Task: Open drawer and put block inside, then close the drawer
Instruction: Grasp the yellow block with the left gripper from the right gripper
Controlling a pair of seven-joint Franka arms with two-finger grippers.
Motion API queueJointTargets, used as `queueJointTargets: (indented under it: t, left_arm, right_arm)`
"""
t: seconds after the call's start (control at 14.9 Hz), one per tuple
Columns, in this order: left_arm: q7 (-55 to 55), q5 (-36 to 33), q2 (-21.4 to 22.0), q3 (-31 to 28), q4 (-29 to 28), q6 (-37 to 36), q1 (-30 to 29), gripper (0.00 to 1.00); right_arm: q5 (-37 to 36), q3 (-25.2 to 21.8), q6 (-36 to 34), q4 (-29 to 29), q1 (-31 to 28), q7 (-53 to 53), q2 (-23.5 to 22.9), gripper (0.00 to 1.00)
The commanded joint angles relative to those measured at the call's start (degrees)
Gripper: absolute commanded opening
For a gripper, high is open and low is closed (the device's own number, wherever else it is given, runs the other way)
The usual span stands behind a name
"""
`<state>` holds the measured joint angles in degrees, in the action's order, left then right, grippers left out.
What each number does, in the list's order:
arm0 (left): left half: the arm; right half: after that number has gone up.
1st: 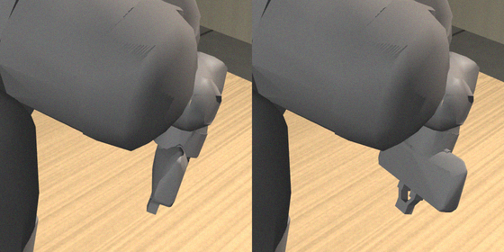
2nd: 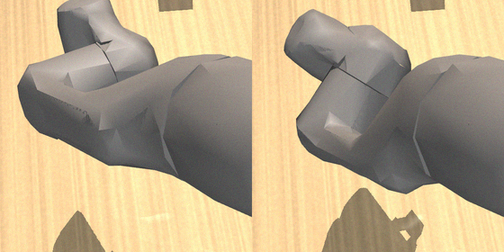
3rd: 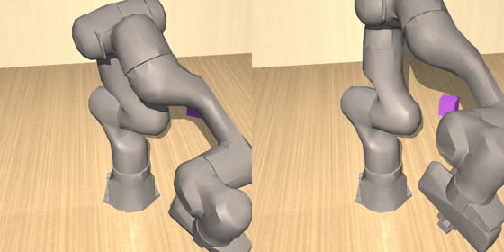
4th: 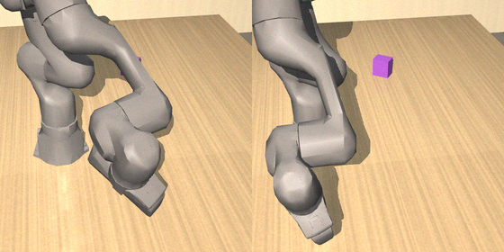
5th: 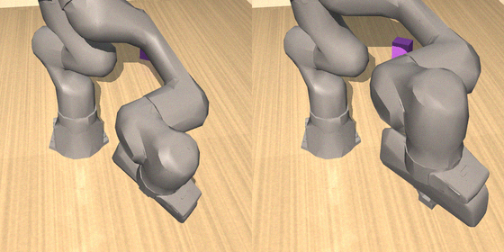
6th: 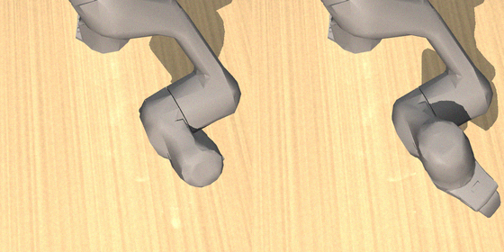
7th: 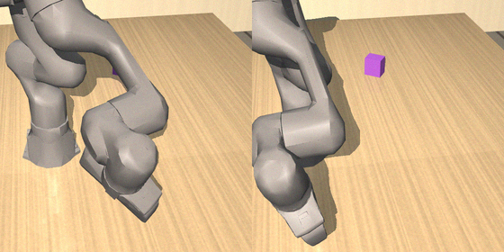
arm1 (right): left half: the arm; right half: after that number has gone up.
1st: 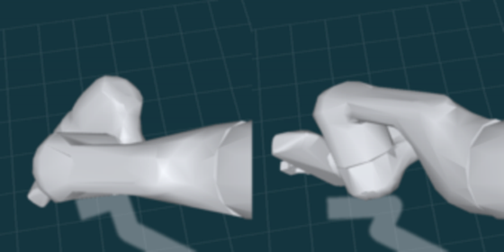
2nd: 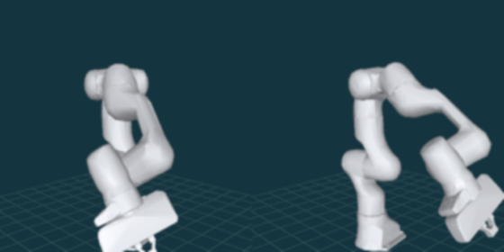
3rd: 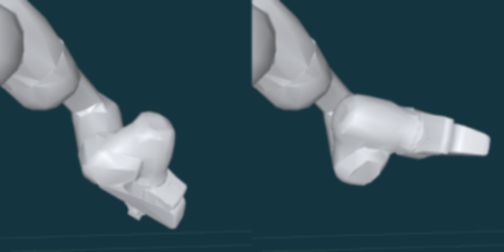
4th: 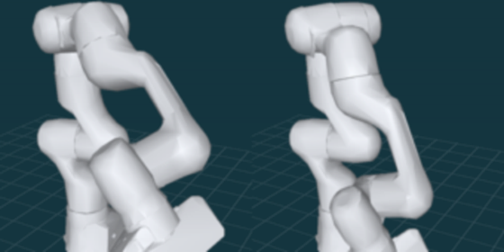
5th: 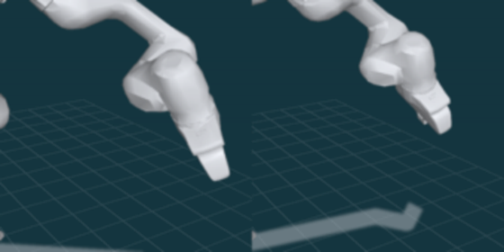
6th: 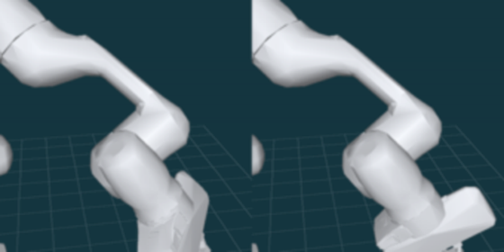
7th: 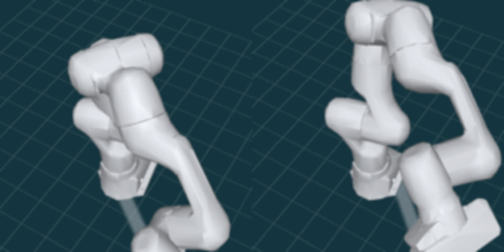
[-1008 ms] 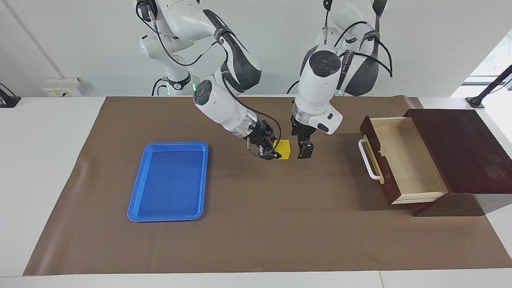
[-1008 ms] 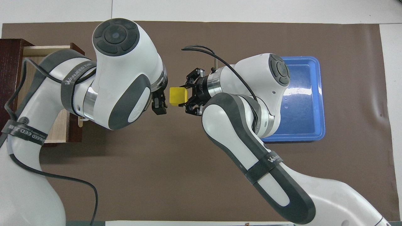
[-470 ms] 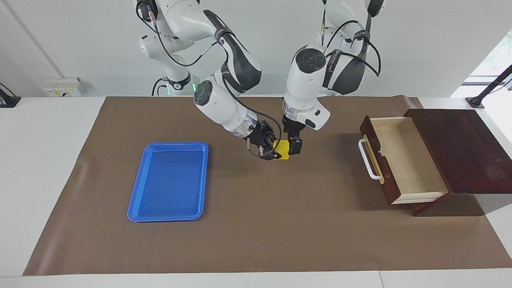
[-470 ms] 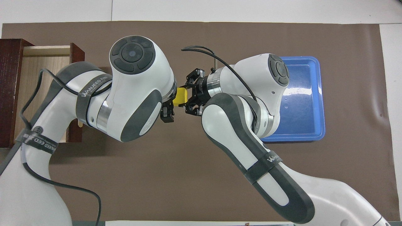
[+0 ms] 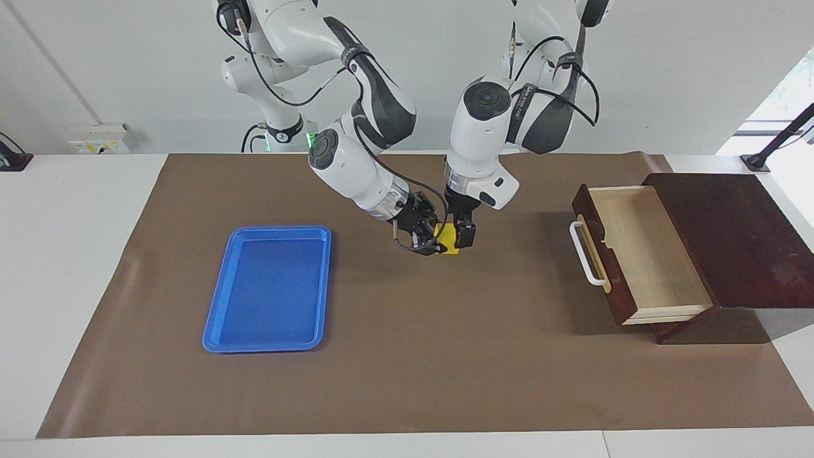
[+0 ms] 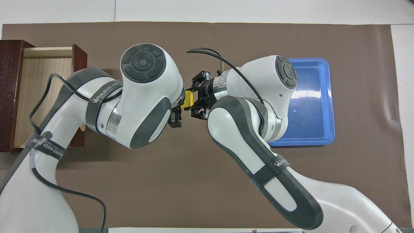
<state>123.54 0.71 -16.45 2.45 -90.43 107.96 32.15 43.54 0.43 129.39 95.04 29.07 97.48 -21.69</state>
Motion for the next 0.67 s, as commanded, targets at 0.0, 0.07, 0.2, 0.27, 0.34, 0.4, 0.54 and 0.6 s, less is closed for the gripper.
queueJointTargets:
  t: [0.0, 0.07, 0.2, 0.27, 0.34, 0.4, 0.54, 0.6]
  left_arm:
    - [1.44, -1.33, 1.6, -0.78, -2.38, 1.55, 1.25, 1.0]
    - [1.53, -1.42, 1.6, -0.78, -2.47, 1.64, 1.43, 1.0]
    - [1.88, -2.55, 1.68, -0.78, -2.65, 1.73, 2.31, 0.66]
    - [1.88, -2.65, 1.68, -0.78, -2.82, 1.73, 2.31, 0.53]
    - [1.88, -2.73, 1.77, -0.87, -3.17, 1.64, 2.31, 0.4]
    - [1.88, -2.82, 1.86, -0.87, -3.44, 1.64, 2.22, 0.27]
    - [1.79, -3.35, 1.86, -0.87, -3.44, 1.73, 1.87, 0.13]
    - [1.71, -3.35, 1.86, -0.79, -3.44, 1.81, 1.87, 0.12]
  right_arm:
    - [-0.82, 0.45, 0.78, -0.12, -0.41, -0.27, -0.2, 0.0]
    - [-0.82, 0.45, 0.69, -0.03, -0.41, -0.53, -0.2, 0.0]
    - [-0.82, 0.45, 0.69, -0.03, -0.41, -0.8, -0.2, 0.0]
    - [-0.82, 0.45, 0.69, -0.03, -0.41, -0.88, -0.2, 0.0]
    - [-0.82, 0.45, 0.69, -0.03, -0.41, -0.88, -0.2, 0.0]
    - [-0.82, 0.45, 0.6, -0.03, -0.41, -0.88, -0.2, 0.0]
    - [-0.82, 0.45, 0.6, -0.03, -0.41, -0.97, -0.2, 0.0]
    - [-0.82, 0.45, 0.6, -0.03, -0.41, -0.97, -0.2, 0.0]
